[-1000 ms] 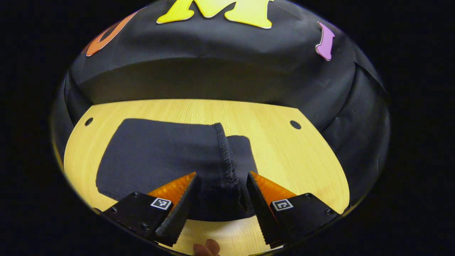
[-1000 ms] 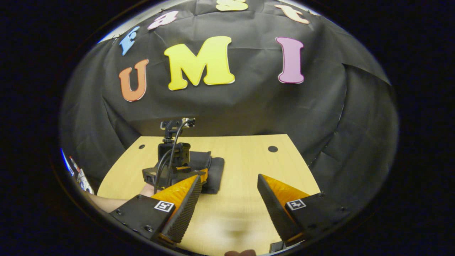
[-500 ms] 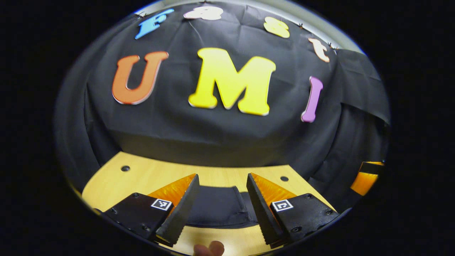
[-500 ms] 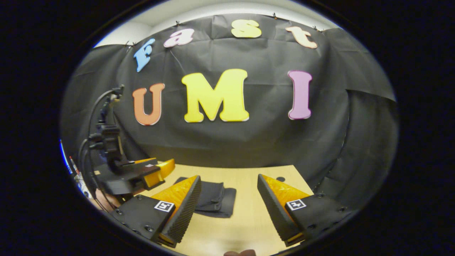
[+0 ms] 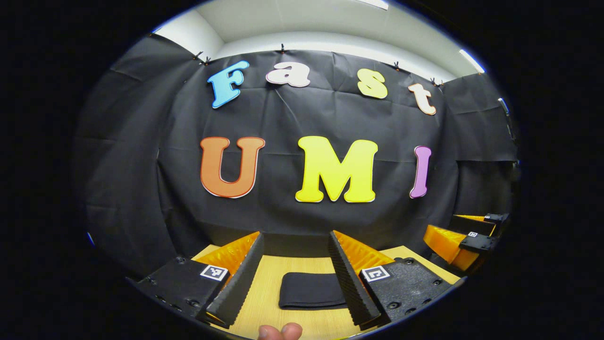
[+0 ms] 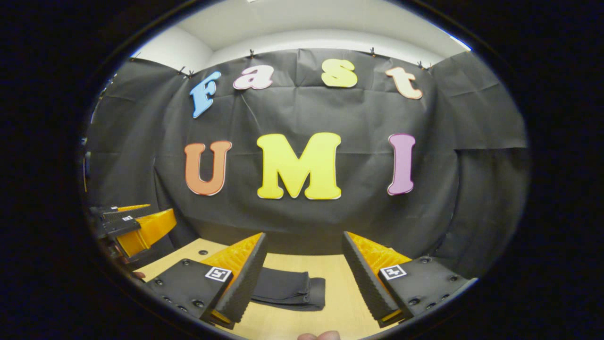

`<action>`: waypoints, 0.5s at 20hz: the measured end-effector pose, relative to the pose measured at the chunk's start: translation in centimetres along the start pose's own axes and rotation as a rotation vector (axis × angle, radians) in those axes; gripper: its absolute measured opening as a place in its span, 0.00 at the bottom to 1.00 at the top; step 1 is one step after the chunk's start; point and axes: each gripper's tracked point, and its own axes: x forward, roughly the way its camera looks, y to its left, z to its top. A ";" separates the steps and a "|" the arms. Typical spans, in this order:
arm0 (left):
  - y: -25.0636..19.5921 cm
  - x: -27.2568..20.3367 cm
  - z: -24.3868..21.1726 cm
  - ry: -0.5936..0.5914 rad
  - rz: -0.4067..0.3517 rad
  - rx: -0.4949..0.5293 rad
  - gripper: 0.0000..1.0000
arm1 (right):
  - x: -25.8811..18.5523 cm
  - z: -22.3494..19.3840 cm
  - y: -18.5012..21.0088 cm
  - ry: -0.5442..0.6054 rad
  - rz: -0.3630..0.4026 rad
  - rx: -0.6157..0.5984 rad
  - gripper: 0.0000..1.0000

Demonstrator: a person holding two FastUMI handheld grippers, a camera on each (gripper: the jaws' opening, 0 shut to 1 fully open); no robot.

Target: Grasp the waist and the cuffs of the jeans and fold them to make the two legs overlap; first hold the waist and fold one-third of the jeans toward the cuffs, then hold the cuffs and fold the remaining one-third in the same direction to finish folding.

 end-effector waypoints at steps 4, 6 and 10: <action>0.6 -2.3 1.0 -0.036 0.038 0.002 0.88 | 0.0 0.0 -0.1 -0.006 -0.010 -0.016 0.98; 0.4 -2.8 1.1 -0.048 0.040 0.002 0.88 | -0.8 -0.1 0.5 0.007 0.012 0.002 0.93; 0.4 -2.9 0.0 -0.008 0.049 -0.004 0.88 | -0.6 -0.2 0.6 0.001 0.008 0.018 0.93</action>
